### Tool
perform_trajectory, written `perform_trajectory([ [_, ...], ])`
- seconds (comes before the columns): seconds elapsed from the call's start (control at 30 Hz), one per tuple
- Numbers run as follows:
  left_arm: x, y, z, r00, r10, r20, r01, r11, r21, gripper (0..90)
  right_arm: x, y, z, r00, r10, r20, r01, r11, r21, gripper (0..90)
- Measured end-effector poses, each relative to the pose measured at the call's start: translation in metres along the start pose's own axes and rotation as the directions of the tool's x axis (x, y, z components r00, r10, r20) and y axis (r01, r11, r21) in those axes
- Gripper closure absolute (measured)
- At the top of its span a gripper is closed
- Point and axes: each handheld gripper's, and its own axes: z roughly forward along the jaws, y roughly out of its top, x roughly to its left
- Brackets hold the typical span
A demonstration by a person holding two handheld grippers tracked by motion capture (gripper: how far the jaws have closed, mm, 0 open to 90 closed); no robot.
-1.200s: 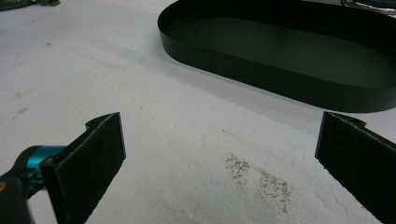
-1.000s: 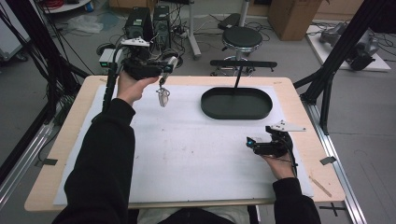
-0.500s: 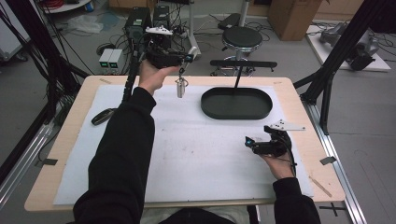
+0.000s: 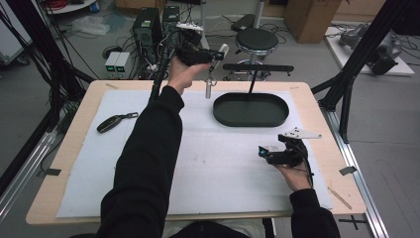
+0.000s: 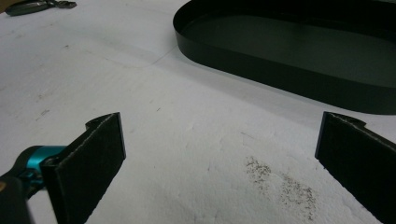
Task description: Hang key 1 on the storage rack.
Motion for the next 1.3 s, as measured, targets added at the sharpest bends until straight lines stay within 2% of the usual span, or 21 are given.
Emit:
perform_trajectory([
  [0.1, -0.003, 0.004, 0.011, 0.9997, 0.002, 0.024, -0.002, 1.0000, 0.004, 74.5, 0.000, 0.000, -0.001, 1.0000, 0.006, -0.002, -0.006, 1.000, -0.003, 0.8],
  [0.2, -0.004, 0.008, 0.020, 0.9995, 0.016, 0.028, -0.016, 0.9997, 0.019, 74.5, 0.000, 0.000, -0.002, 0.9999, 0.008, -0.011, -0.008, 1.000, -0.006, 0.8],
  [0.33, -0.004, 0.010, 0.030, 0.9992, 0.010, 0.039, -0.010, 0.9999, 0.007, 74.5, 0.002, 0.000, -0.002, 0.9999, 0.008, -0.012, -0.008, 1.000, -0.002, 0.8],
  [0.53, -0.002, 0.010, 0.045, 0.9995, 0.002, 0.032, -0.002, 1.0000, -0.008, 74.5, 0.004, 0.001, -0.002, 0.9999, 0.002, -0.014, -0.002, 1.000, -0.005, 0.8],
  [0.67, -0.001, 0.010, 0.054, 0.9992, -0.022, 0.033, 0.023, 0.9986, -0.047, 74.5, 0.006, 0.001, -0.001, 0.9999, -0.009, -0.013, 0.009, 1.000, 0.003, 0.8],
  [0.73, -0.001, 0.010, 0.057, 0.9985, -0.032, 0.045, 0.034, 0.9981, -0.052, 74.5, 0.006, 0.001, -0.001, 0.9999, -0.008, -0.008, 0.008, 1.000, 0.003, 0.8],
  [0.83, -0.001, 0.010, 0.062, 0.9985, -0.030, 0.046, 0.032, 0.9985, -0.043, 74.5, 0.005, 0.001, -0.002, 1.0000, -0.006, -0.005, 0.006, 1.000, -0.001, 0.8],
  [0.97, 0.000, 0.011, 0.069, 0.9977, -0.048, 0.048, 0.050, 0.9973, -0.054, 74.5, 0.006, 0.001, -0.003, 1.0000, -0.006, -0.008, 0.006, 1.000, -0.003, 0.8],
  [1.1, 0.004, 0.012, 0.074, 0.9978, -0.056, 0.034, 0.058, 0.9969, -0.054, 74.5, 0.006, 0.001, -0.004, 0.9999, -0.009, -0.007, 0.009, 1.000, -0.004, 0.8],
  [1.3, 0.018, 0.007, 0.080, 0.9934, -0.106, 0.043, 0.109, 0.9916, -0.069, 74.5, 0.005, 0.001, -0.003, 0.9999, -0.009, -0.006, 0.009, 1.000, 0.000, 0.8],
])
